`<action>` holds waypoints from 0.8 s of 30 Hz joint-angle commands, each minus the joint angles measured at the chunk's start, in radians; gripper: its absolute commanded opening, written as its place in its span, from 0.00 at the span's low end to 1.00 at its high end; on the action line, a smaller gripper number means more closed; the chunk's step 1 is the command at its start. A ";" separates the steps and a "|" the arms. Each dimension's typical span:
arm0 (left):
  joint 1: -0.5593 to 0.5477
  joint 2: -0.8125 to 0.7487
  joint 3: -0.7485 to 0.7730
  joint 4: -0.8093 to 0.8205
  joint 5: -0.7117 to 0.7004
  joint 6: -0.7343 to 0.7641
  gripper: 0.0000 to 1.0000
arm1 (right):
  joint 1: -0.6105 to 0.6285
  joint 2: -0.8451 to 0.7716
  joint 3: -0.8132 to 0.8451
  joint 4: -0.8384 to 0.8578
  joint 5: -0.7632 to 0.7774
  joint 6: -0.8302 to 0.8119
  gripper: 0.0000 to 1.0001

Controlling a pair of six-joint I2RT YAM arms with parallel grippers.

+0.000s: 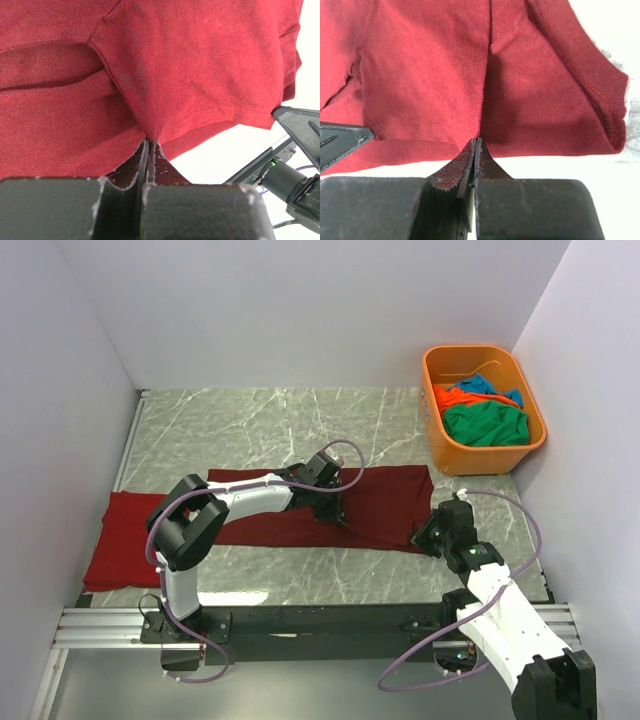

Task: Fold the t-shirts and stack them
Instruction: Fold the tshirt

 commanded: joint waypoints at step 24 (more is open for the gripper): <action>0.137 -0.188 -0.038 -0.094 -0.101 -0.028 0.27 | 0.043 0.102 0.196 0.007 0.060 -0.056 0.41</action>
